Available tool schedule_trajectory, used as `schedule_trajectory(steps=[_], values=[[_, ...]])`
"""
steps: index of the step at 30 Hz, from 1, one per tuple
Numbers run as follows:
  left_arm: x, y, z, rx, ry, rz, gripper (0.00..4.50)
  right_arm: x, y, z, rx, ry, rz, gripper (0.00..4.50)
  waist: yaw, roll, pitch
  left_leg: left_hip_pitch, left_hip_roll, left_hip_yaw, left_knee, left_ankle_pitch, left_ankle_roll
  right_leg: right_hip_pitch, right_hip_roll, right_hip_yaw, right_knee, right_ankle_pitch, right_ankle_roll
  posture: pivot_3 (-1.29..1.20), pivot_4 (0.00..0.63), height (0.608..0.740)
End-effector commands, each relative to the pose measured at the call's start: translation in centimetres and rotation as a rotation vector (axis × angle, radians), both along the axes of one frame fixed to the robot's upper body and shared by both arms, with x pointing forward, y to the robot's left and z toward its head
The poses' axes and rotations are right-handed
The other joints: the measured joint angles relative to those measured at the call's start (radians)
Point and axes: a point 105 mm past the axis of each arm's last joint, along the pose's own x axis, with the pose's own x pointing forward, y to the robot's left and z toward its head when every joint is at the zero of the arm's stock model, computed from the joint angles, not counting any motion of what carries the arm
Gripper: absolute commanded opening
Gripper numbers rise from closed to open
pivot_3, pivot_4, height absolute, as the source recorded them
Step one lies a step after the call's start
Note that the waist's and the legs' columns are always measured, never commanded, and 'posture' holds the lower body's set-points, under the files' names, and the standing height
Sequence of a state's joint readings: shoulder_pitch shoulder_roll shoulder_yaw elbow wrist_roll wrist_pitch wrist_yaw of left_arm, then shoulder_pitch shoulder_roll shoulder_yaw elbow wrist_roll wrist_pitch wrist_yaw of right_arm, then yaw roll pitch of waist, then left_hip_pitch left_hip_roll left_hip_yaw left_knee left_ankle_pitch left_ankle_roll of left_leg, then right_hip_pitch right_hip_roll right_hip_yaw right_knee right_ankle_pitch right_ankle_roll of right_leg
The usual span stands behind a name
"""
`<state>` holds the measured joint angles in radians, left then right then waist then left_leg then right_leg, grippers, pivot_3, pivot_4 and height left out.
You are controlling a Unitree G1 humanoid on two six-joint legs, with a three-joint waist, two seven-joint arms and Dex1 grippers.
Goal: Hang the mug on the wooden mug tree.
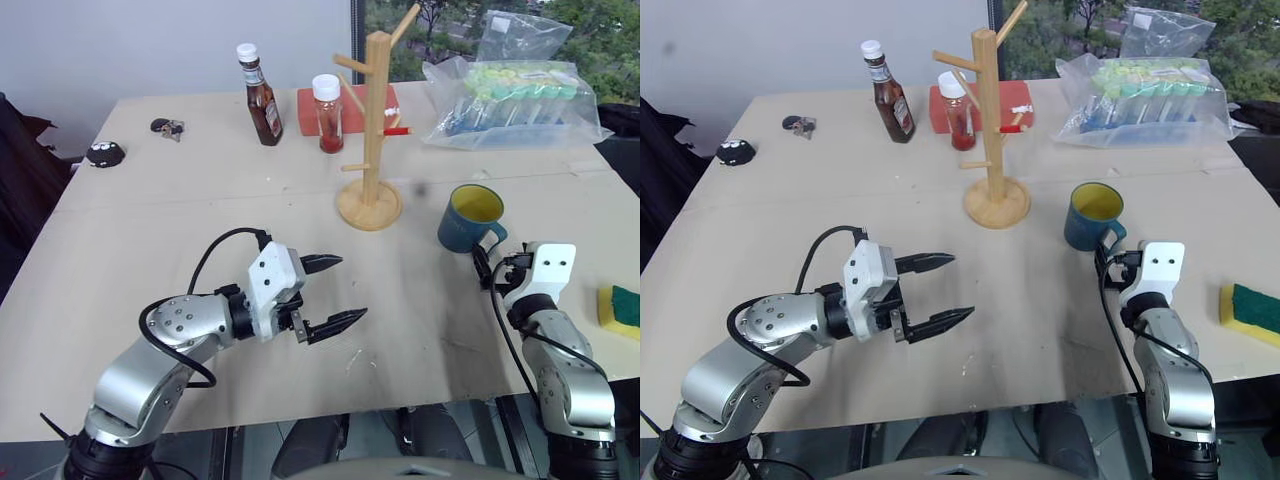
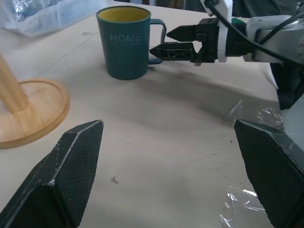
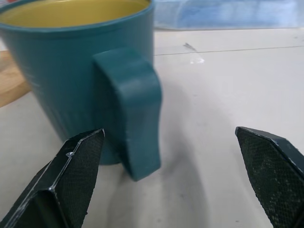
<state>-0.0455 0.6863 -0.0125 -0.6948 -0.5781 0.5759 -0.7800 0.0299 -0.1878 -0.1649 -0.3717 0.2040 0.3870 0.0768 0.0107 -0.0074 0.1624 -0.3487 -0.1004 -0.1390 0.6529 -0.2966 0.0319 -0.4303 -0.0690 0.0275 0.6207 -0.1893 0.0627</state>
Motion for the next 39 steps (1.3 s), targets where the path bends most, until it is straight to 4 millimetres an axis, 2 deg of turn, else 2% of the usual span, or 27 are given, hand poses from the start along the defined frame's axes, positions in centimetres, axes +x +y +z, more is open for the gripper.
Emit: schedule_trajectory(steps=[1, 10, 13, 19, 20, 21, 26, 29, 30, 34, 36, 39], values=[[-0.4, -0.5, 1.1, 0.018, -0.041, -0.031, 4.50, 0.3, -0.2, 0.8, -0.025, -0.025, -0.037, 4.46, 0.001, 0.000, 0.000, 0.000, 0.000, 0.000, 0.000, 0.000, 0.000, 0.000, 0.000, 0.000, 0.000, 0.000, 0.000, 0.00, 0.150, 0.740], [0.4, -0.8, 1.8, 0.011, -0.087, 0.010, 4.50, 1.8, 0.0, 0.3, -0.026, -0.013, -0.063, 4.46, -0.002, 0.000, 0.000, 0.000, 0.000, 0.002, 0.000, 0.000, 0.000, 0.000, 0.003, 0.002, 0.000, 0.000, 0.000, 0.00, 0.150, 0.740], [0.6, -0.6, 2.1, 0.006, -0.100, 0.029, 4.50, 2.5, 0.0, 0.3, -0.019, -0.015, -0.059, 3.66, -0.002, 0.000, 0.000, 0.000, 0.000, 0.002, 0.000, 0.000, 0.000, 0.000, 0.003, 0.002, 0.000, 0.000, 0.000, 0.00, 0.150, 0.740], [0.7, -0.3, 2.2, 0.003, -0.119, 0.067, 4.50, 3.7, 0.0, 0.2, -0.018, -0.024, -0.022, 0.84, -0.003, 0.000, 0.000, 0.000, 0.000, 0.002, 0.000, 0.000, 0.000, 0.000, 0.003, 0.002, 0.000, 0.000, 0.000, 0.00, 0.150, 0.740], [0.7, -0.3, 2.2, 0.005, -0.122, 0.074, 4.50, 3.9, 0.0, 0.1, -0.014, -0.019, -0.009, 0.23, -0.003, 0.000, 0.000, 0.000, 0.000, 0.002, 0.000, 0.000, 0.000, 0.000, 0.003, 0.002, 0.000, 0.000, 0.000, 0.00, 0.150, 0.740], [0.7, -0.2, 2.2, 0.005, -0.123, 0.079, 4.50, 4.1, 0.1, -0.1, -0.012, -0.014, 0.002, 0.02, -0.004, 0.000, 0.000, 0.000, 0.000, 0.002, 0.000, 0.000, 0.000, 0.000, 0.003, 0.002, 0.000, 0.000, 0.000, 0.00, 0.150, 0.740], [0.8, 0.2, 2.2, -0.012, -0.128, 0.111, 4.50, 4.8, 0.3, 0.0, -0.026, -0.019, 0.049, 0.02, -0.012, 0.000, 0.000, 0.001, 0.000, 0.002, 0.000, 0.000, 0.000, 0.000, 0.003, 0.002, 0.000, 0.000, -0.001, 0.00, 0.150, 0.740], [1.0, 0.3, 2.2, -0.092, -0.111, 0.167, 4.50, 5.4, 0.3, 1.2, -0.107, -0.058, 0.125, 0.02, -0.019, 0.000, 0.000, 0.001, 0.000, 0.003, 0.000, 0.000, 0.000, 0.000, 0.003, 0.003, 0.000, 0.001, -0.001, 0.00, 0.150, 0.740], [1.3, 0.4, 2.3, -0.135, -0.110, 0.205, 4.50, 5.6, 0.4, 1.9, -0.154, -0.078, 0.169, 0.02, -0.021, 0.000, 0.000, 0.001, 0.000, 0.004, 0.000, 0.000, 0.000, 0.000, 0.003, 0.004, 0.000, 0.001, 0.000, 0.00, 0.150, 0.740], [1.0, 1.2, 5.0, -0.442, -0.242, 0.314, 4.50, 6.3, 1.8, 8.0, -0.502, -0.159, 0.546, 0.02, -0.026, 0.002, 0.002, 0.001, 0.000, 0.008, 0.001, 0.000, 0.001, -0.001, 0.002, 0.008, 0.000, 0.001, 0.000, 0.00, 0.150, 0.740], [0.7, 1.6, 6.2, -0.557, -0.281, 0.335, 4.50, 6.2, 2.3, 10.5, -0.548, -0.153, 0.672, 0.02, -0.027, 0.000, 0.003, 0.001, 0.001, 0.011, 0.001, 0.000, 0.001, -0.001, 0.002, 0.010, 0.000, 0.001, 0.000, 0.00, 0.150, 0.740], [0.9, 1.9, 6.2, -0.598, -0.294, 0.359, 4.50, 5.6, 3.2, 12.7, -0.654, -0.118, 0.826, 0.02, -0.022, -0.003, 0.001, 0.002, 0.005, 0.010, 0.000, 0.000, 0.000, -0.001, 0.003, 0.009, -0.001, 0.001, -0.001, 0.00, 0.150, 0.740]])
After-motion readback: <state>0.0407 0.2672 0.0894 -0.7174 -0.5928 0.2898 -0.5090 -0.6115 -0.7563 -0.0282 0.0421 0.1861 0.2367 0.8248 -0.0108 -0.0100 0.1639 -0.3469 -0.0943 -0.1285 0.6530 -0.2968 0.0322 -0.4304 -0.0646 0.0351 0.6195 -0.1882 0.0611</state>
